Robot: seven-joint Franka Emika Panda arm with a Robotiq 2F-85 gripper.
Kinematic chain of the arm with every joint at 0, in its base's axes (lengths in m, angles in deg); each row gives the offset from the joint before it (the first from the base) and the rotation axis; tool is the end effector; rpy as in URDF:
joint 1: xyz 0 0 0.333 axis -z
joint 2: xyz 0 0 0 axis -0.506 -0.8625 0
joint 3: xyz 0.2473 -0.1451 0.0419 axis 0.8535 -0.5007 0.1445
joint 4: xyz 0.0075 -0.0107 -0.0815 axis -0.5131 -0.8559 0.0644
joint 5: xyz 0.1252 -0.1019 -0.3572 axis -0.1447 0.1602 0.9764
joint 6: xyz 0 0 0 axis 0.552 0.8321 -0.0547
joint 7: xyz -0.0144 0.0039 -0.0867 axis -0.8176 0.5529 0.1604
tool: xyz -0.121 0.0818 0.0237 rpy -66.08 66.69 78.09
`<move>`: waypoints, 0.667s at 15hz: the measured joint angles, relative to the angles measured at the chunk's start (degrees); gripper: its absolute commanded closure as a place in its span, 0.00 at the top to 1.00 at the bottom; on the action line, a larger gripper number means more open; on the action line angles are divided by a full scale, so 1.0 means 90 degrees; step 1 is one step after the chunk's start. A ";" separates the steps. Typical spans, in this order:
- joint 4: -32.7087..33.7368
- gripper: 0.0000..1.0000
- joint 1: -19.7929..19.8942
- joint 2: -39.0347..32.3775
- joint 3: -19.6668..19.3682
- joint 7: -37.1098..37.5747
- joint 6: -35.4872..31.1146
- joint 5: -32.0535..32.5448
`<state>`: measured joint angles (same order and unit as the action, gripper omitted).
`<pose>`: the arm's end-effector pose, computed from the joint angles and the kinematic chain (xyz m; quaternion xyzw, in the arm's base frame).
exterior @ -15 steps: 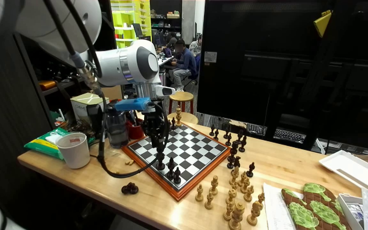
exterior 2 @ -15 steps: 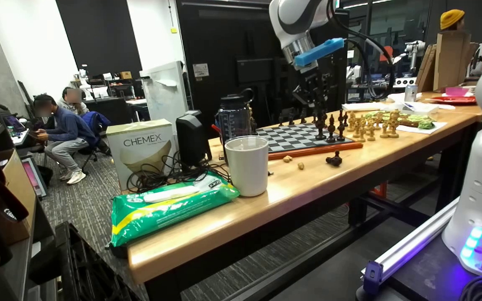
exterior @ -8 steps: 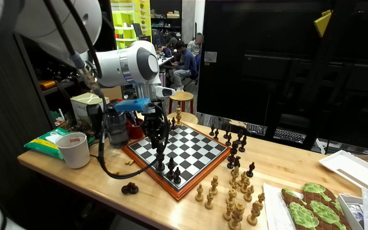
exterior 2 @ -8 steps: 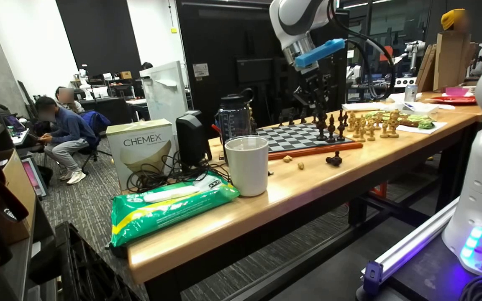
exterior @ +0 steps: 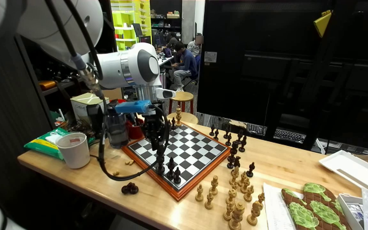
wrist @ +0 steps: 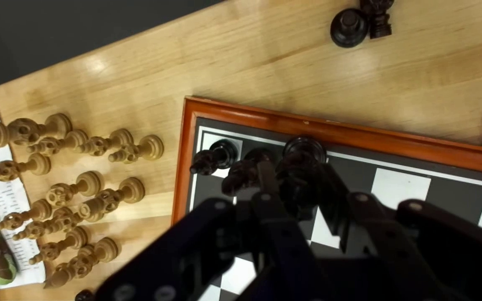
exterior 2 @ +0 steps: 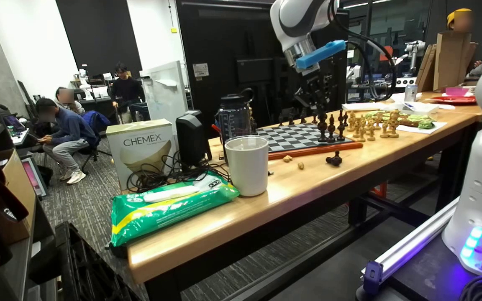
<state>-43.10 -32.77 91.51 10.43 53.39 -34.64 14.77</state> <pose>0.4482 0.0448 0.3500 0.9750 -0.1318 -0.1000 0.1480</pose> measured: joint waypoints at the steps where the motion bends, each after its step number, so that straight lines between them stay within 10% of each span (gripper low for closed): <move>1: -0.0006 0.07 0.0003 -0.0005 -0.0009 0.0000 -0.0004 0.0000; 9: 0.0008 0.07 0.0035 -0.0142 -0.0109 -0.0035 -0.0130 0.0003; 10: 0.0008 0.54 0.0035 -0.0144 -0.0123 -0.0044 -0.0137 0.0003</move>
<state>-43.02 -32.45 90.21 9.32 53.00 -35.87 14.79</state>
